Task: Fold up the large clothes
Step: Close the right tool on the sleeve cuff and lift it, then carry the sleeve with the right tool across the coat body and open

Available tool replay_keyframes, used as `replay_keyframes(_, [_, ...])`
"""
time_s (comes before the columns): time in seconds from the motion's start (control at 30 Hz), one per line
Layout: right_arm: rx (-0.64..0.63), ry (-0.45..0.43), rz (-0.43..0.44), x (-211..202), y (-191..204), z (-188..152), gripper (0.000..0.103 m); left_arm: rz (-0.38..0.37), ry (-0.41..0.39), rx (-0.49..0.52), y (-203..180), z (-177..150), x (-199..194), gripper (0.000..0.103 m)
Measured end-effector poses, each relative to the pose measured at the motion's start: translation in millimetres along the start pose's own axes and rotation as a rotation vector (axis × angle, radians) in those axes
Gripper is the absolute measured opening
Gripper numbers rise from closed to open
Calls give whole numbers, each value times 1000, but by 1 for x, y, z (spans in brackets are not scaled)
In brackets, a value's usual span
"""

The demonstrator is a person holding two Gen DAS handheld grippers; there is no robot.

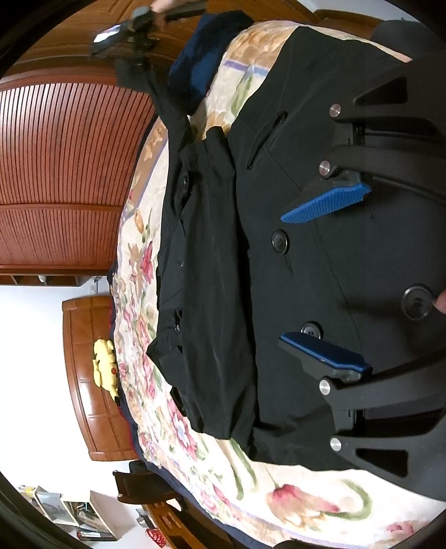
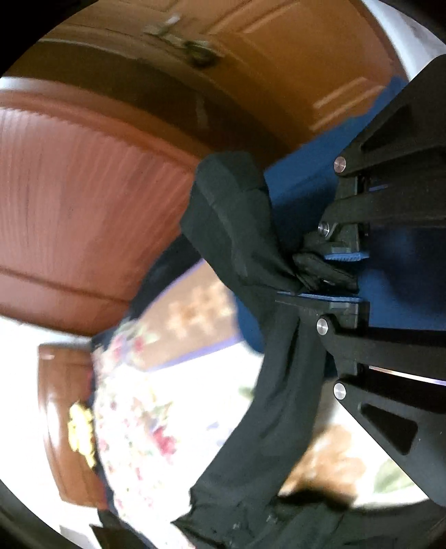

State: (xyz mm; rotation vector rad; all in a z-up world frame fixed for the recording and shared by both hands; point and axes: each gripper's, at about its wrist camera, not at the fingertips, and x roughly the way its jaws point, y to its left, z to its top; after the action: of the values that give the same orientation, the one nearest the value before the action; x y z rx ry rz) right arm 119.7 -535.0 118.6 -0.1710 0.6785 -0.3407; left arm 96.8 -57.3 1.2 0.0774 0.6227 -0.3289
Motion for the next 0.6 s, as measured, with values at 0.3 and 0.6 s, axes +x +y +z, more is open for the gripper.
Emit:
replay_keyframes(0.3, [-162,-156,37,-75,77,61,9,25,-23,-16,13,-4,-22,66])
replay_keyframes(0.6, [-278,-200,116,-95,161,72,9,61,-41,-36,33,-11,-41,66])
